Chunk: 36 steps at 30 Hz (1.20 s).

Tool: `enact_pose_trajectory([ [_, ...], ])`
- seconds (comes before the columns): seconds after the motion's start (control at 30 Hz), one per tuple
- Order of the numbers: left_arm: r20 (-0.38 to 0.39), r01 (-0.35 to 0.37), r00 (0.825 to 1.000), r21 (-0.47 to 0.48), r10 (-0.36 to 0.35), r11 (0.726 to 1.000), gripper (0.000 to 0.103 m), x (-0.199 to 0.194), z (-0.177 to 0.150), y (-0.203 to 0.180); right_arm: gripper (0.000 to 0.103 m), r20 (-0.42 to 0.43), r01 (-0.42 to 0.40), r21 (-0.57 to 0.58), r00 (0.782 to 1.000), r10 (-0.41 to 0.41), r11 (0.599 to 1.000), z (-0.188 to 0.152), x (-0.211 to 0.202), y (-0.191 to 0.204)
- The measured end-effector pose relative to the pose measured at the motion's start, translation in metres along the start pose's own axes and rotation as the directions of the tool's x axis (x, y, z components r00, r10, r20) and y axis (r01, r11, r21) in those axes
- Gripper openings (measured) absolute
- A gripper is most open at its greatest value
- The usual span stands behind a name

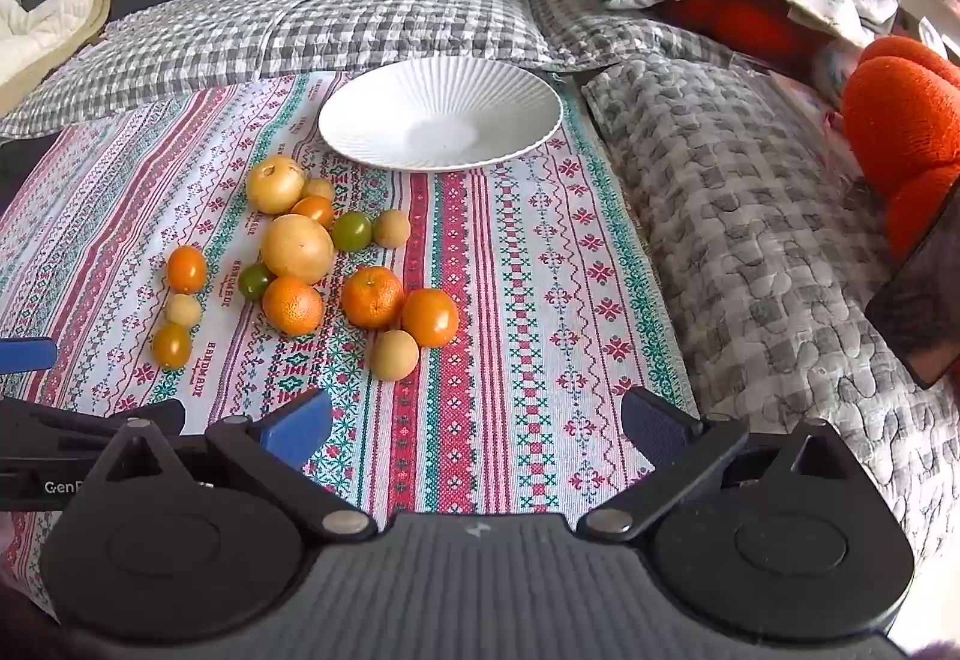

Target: Organize fruits

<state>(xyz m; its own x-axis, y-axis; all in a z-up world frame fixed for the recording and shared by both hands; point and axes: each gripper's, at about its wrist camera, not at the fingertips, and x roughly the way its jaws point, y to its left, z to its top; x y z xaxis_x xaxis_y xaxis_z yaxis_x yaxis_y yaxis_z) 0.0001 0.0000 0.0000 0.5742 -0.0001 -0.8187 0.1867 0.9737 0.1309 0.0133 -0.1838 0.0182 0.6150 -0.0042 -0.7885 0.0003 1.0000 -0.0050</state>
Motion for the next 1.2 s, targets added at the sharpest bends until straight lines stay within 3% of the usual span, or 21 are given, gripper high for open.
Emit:
enact_pose_trajectory([
  [1.2,0.008,0.022,1.000,-0.006,-0.022,1.000,0.097,-0.003,-0.002,-0.001,0.103,-0.021,0.003,-0.026,1.000,-0.004,1.000,-0.001,0.007,0.007],
])
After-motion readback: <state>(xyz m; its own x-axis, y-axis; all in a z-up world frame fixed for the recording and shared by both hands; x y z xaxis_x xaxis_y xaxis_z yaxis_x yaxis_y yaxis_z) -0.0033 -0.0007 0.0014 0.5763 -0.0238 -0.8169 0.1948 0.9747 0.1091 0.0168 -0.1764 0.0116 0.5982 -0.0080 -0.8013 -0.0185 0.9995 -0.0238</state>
